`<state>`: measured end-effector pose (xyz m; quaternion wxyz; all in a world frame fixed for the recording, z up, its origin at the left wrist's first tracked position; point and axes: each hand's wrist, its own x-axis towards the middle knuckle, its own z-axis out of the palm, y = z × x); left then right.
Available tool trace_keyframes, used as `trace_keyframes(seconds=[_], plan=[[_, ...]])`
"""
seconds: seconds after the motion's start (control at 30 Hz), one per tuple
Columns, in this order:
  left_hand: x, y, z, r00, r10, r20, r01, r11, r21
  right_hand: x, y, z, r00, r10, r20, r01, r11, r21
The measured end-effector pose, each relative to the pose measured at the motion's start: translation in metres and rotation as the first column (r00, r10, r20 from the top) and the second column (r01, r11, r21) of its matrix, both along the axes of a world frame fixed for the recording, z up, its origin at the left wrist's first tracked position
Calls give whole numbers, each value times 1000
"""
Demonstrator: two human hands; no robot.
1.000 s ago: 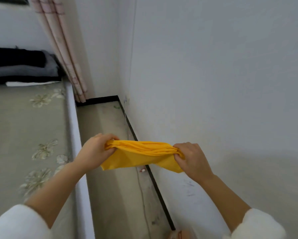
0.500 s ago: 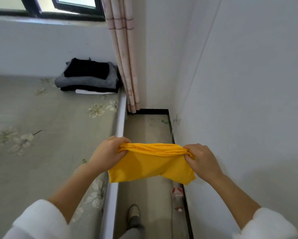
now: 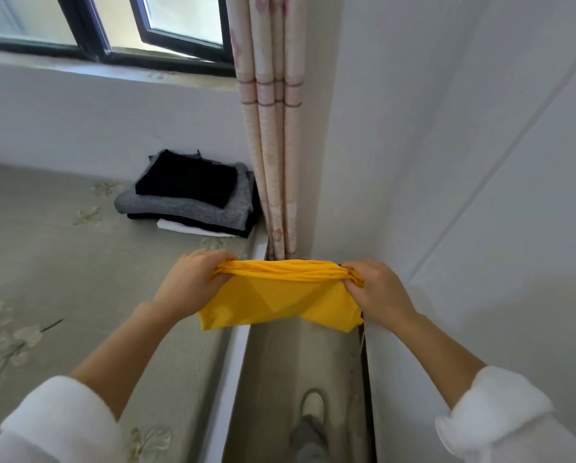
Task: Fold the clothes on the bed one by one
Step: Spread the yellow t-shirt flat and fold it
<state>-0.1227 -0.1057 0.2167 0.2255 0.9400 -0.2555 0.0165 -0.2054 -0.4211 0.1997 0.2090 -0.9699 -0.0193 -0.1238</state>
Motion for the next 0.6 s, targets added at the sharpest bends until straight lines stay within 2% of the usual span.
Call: trace_keyframes(seconds=[0.3,0.6], plan=[[139,-21,1,981,191,12,-192,981,8,200,-35,17,963,255,-82,-253,967,38],[245,16,3,922,386,8,-383,913,139,342,5,10,901,417,-114,-399,904,152]])
